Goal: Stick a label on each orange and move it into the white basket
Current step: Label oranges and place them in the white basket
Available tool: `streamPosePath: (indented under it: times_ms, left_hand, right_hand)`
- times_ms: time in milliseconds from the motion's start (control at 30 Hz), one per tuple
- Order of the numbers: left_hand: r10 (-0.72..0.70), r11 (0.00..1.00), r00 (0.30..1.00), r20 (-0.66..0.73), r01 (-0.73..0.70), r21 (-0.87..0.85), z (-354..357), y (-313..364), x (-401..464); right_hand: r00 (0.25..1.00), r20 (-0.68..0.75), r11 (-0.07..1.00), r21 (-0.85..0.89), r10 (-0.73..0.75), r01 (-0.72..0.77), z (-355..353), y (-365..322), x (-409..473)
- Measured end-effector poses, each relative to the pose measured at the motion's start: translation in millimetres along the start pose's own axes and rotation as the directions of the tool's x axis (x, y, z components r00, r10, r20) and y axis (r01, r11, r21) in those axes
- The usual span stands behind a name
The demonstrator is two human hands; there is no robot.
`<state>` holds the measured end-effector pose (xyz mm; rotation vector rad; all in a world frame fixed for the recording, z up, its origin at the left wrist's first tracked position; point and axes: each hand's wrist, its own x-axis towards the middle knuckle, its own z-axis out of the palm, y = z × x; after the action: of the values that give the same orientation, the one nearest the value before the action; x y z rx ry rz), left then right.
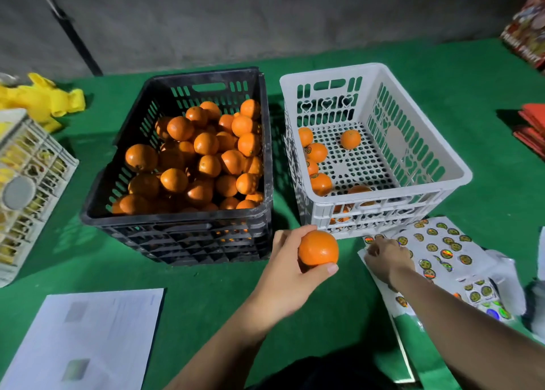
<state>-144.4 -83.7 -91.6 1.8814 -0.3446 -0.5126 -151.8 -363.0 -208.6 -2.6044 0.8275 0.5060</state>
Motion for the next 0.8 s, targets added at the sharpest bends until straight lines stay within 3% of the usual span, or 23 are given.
streamPosePath:
  times_ms: [300, 500, 800]
  left_hand:
    - [-0.013, 1.000, 1.000, -0.004, 0.013, -0.025, 3, -5, -1]
    - [-0.002, 0.999, 1.000, -0.006, 0.002, -0.041, 0, -5, -1]
    - [-0.004, 0.998, 1.000, -0.007, 0.004, -0.056, 1, -9, -1]
  right_hand:
    - [0.996, -0.021, 0.989, 0.123, 0.086, -0.083, 5, 0, 4]
    - [1.000, 0.025, 0.987, 0.160, 0.008, -0.012, 5, 9, -2]
    - [0.999, 0.016, 0.999, -0.037, -0.028, 0.028, 4, 8, -10]
